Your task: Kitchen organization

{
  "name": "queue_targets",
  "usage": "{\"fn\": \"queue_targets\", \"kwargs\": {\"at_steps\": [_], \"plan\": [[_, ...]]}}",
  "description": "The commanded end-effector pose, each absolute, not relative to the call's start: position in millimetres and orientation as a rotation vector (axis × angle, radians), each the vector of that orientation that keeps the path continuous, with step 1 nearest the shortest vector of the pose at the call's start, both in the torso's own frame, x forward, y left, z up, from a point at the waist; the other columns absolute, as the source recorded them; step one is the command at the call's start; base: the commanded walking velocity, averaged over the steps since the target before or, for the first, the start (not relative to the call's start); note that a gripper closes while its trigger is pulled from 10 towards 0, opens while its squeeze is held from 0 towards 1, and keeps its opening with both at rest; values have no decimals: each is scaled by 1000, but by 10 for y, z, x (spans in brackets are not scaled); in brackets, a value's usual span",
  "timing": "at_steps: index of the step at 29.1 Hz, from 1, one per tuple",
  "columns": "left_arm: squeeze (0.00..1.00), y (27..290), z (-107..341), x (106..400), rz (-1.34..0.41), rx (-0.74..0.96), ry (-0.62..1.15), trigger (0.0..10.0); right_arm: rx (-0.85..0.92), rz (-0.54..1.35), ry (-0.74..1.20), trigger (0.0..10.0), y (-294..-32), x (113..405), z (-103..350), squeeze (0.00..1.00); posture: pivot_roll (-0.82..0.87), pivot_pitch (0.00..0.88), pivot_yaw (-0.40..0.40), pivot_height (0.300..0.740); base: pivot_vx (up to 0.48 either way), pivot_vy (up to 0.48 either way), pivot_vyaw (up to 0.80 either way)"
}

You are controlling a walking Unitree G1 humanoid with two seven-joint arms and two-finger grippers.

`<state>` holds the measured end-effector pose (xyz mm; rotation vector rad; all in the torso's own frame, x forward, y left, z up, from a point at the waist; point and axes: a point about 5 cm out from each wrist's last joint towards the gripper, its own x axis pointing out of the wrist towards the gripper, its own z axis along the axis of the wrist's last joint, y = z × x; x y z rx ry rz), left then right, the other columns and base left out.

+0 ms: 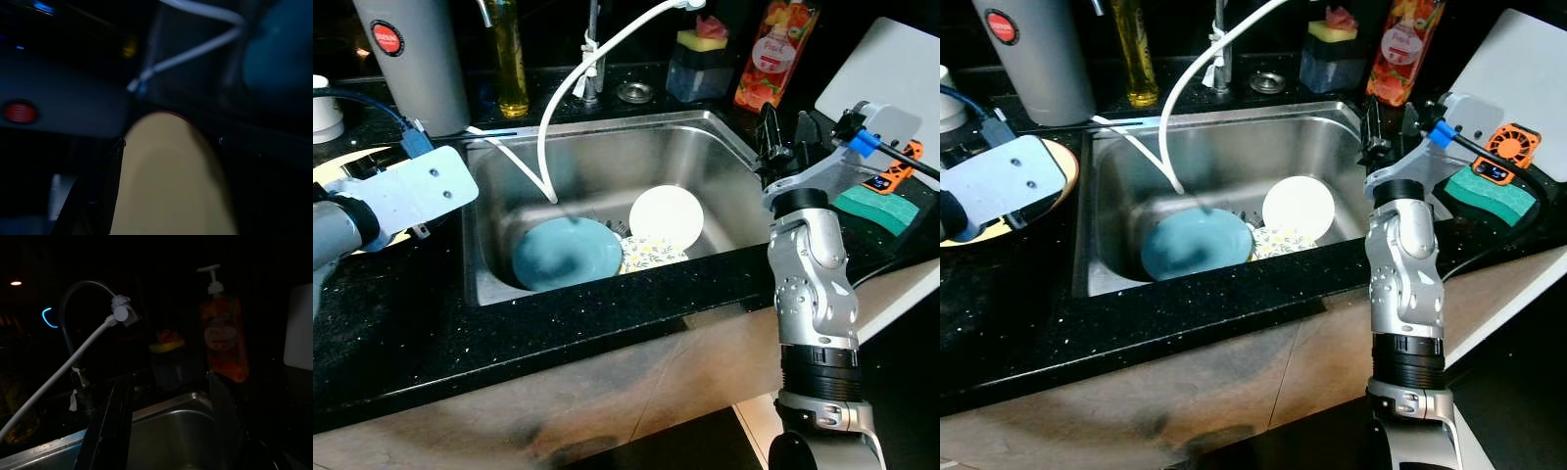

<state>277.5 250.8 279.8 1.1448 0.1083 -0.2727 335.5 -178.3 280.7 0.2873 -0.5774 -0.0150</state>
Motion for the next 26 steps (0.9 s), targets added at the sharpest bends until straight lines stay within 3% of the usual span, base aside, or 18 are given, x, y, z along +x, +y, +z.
{"fn": "queue_targets", "kwargs": {"at_steps": [1,8,12,13,14,15,16,17,23,26], "plan": [[0,2561,2662,2758,-302,1203,193,10000,287,-21,-568,10000,-1792,3374,2778,0,204,56,-36,740,0,0,0],[0,2581,2484,2741,-322,1177,262,10000,284,-21,-569,10000,-1802,3371,2781,0,201,53,-38,740,0,0,0],[0,2705,2420,2778,-250,1233,306,10000,281,-15,-574,10000,-1800,3376,2800,0,201,53,-38,740,0,0,0],[0,2720,2414,2784,-242,1235,310,7961,281,-14,-574,10000,-1798,3378,2802,0,201,53,-38,740,0,0,0],[0,2720,2414,2784,-242,1235,310,7961,281,-14,-574,10000,-1798,3378,2802,0,201,53,-38,740,0,0,0],[0,2722,2408,2786,-238,1231,308,1216,281,-13,-574,10000,-1797,3379,2800,0,200,46,-43,740,0,0,0],[0,2722,2408,2786,-238,1231,308,1216,281,-13,-574,10000,-1797,3379,2800,0,200,46,-43,740,0,0,0],[0,2718,2409,2790,-234,1220,301,0,281,-12,-574,10000,-1796,3380,2798,0,200,46,-43,740,0,0,0],[0,2634,2488,2804,-254,1093,240,0,279,-10,-574,10000,-1796,3381,2800,0,199,42,-45,740,0,0,0],[0,2528,2588,2811,-287,949,173,0,277,-8,-574,10000,-1791,3384,2804,0,199,41,-46,740,0,0,0]]}}
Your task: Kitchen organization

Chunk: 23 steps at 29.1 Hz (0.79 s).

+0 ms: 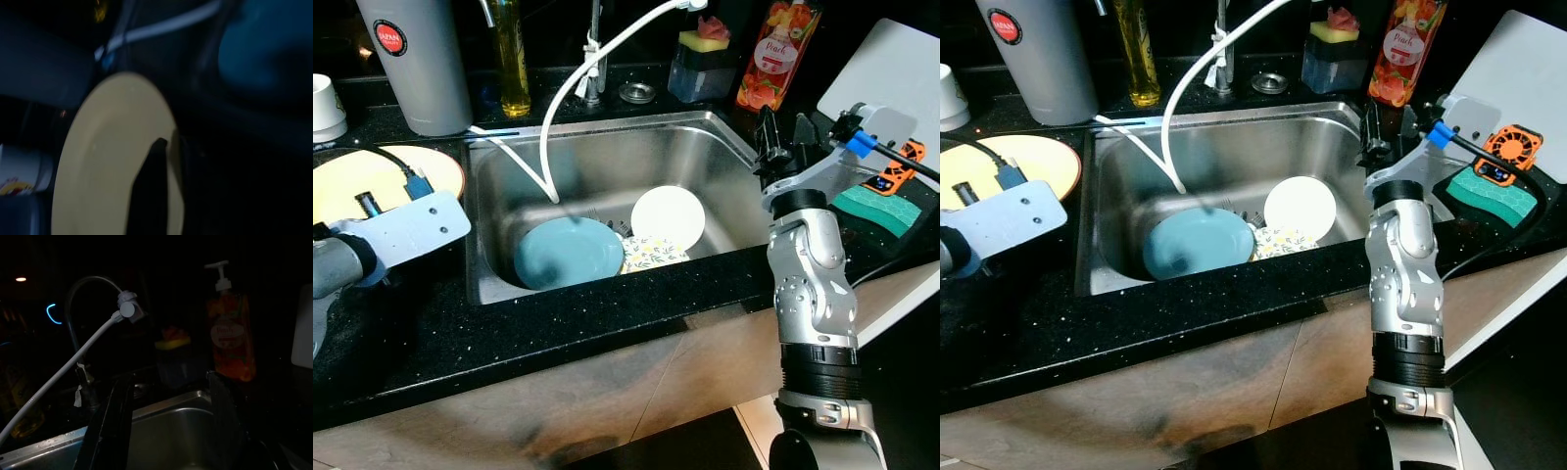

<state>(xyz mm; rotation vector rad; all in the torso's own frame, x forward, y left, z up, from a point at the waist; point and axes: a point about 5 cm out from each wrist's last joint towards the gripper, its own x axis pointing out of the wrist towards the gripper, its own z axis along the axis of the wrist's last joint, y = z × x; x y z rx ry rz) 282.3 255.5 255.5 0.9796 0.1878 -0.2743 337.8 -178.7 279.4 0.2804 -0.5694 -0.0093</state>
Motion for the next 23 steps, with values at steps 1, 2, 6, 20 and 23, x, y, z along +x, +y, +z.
{"fn": "queue_targets", "kwargs": {"at_steps": [1,2,6,20,23], "plan": [[0,2514,2643,2822,-279,905,146,0,277,-7,-574,10000,-1787,3386,2807,0,199,41,-46,740,0,0,0],[0,2520,2681,2832,-264,897,130,0,277,-5,-574,10000,-1785,3388,2809,0,200,39,-47,740,0,0,0],[0,2548,2730,2851,-232,899,110,0,277,-3,-575,10000,-1784,3390,2811,0,199,41,-48,740,0,0,0],[0,3260,2858,2993,450,280,42,10000,276,-5,-567,10000,-1790,3389,2792,0,198,48,-45,740,0,0,0],[0,3463,2591,2908,684,-42,70,10000,277,-1,-565,10000,-1782,3392,2791,0,199,52,-45,740,0,0,0]]}}
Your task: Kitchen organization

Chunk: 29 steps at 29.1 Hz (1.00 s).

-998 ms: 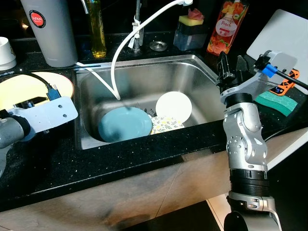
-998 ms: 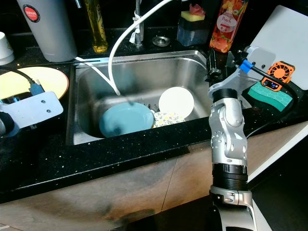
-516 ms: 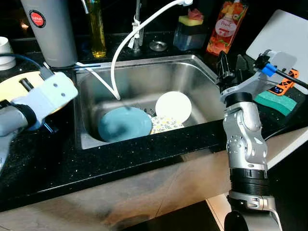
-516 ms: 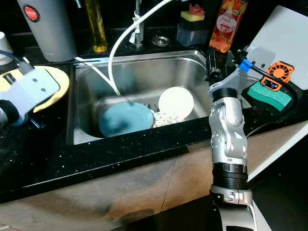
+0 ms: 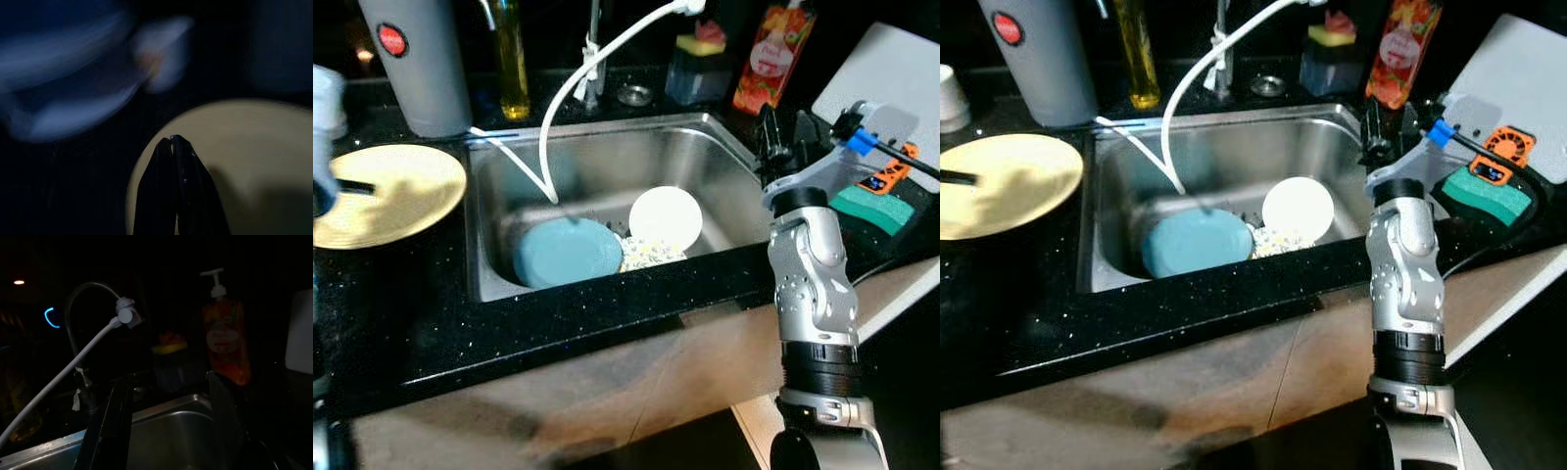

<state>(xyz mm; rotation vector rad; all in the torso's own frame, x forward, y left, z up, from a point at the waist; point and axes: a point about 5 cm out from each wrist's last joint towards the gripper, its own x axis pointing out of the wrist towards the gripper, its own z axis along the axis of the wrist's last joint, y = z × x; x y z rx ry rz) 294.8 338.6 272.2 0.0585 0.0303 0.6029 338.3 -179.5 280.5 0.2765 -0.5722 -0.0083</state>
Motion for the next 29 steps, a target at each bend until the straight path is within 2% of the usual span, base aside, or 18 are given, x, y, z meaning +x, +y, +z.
{"fn": "queue_targets", "kwargs": {"at_steps": [1,2,3,6,8,10,15,21,22,23,29], "plan": [[0,3485,2542,2873,736,-115,61,10000,276,0,-565,10000,-1781,3391,2791,0,196,55,-45,740,0,0,0],[0,3485,2542,2873,736,-115,61,10000,276,0,-565,10000,-1781,3391,2791,0,196,55,-45,740,0,0,0],[0,3499,2492,2835,792,-203,49,10000,275,0,-563,10000,-1782,3390,2788,0,196,55,-45,740,0,0,0],[0,3505,2445,2803,831,-260,51,10000,275,1,-562,10000,-1782,3389,2785,0,197,58,-46,740,0,0,0],[0,3519,2354,2766,901,-386,64,10000,274,2,-561,10000,-1782,3386,2784,0,195,60,-48,740,0,0,0],[0,3525,2334,2758,922,-437,63,10000,274,2,-561,10000,-1781,3385,2784,0,195,60,-48,740,0,0,0],[0,3473,2389,2829,870,-573,35,10000,274,6,-560,10000,-1782,3385,2788,0,195,63,-52,740,0,0,0],[0,3411,2463,2887,804,-572,-13,10000,276,5,-563,10000,-1783,3382,2796,0,193,64,-50,740,0,0,0],[173,3413,2502,2878,808,-532,-40,10000,276,5,-564,10000,-1785,3380,2798,0,190,63,-48,740,0,0,0],[1000,3419,2532,2863,824,-511,-69,10000,276,4,-564,10000,-1786,3380,2798,0,191,63,-50,740,0,0,0],[1000,3415,2495,2870,821,-543,-64,10000,275,6,-564,10000,-1783,3380,2800,0,190,62,-52,740,0,0,0]]}}
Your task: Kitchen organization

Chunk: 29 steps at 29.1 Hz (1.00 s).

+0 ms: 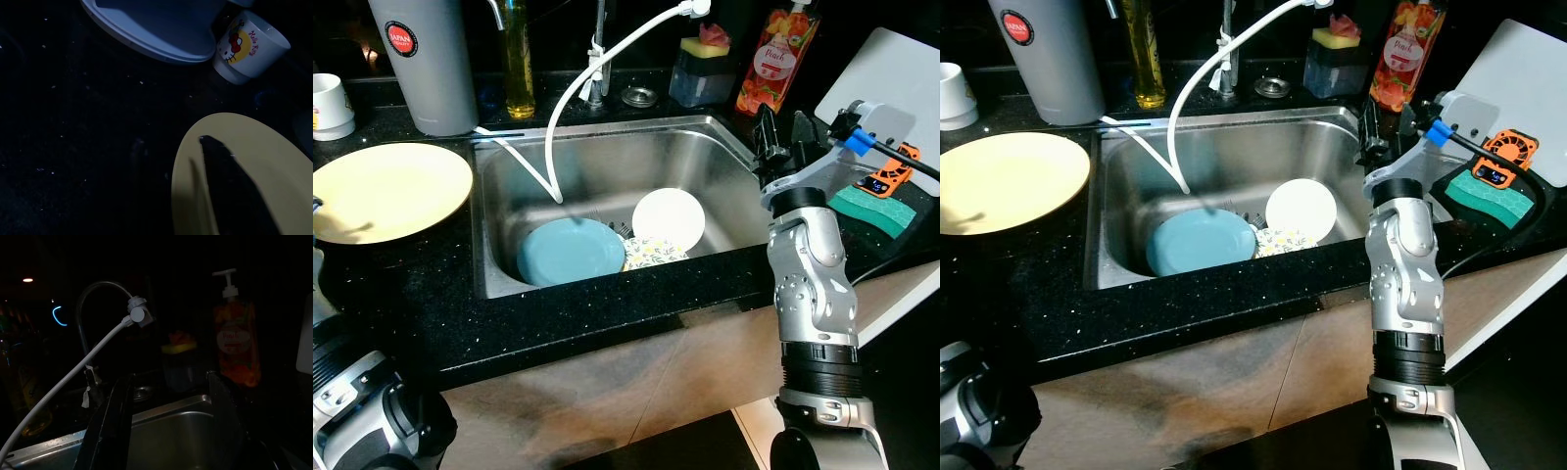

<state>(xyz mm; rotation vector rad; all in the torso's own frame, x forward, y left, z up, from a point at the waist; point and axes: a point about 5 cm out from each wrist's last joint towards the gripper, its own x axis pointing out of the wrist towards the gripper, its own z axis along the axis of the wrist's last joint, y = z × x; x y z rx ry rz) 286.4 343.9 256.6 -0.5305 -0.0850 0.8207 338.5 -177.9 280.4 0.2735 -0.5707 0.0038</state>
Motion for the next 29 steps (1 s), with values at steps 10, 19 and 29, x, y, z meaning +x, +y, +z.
{"fn": "queue_targets", "kwargs": {"at_steps": [10,19,29], "plan": [[0,3346,2297,2977,723,-646,76,10000,276,8,-567,10000,-1780,3379,2811,0,189,62,-55,740,0,0,0],[0,3266,2264,3057,634,-687,121,0,278,7,-569,10000,-1778,3379,2816,0,189,62,-55,740,0,0,0],[0,3270,2373,3055,596,-705,67,0,278,12,-570,10000,-1776,3386,2821,0,189,57,-57,740,0,0,0]]}}
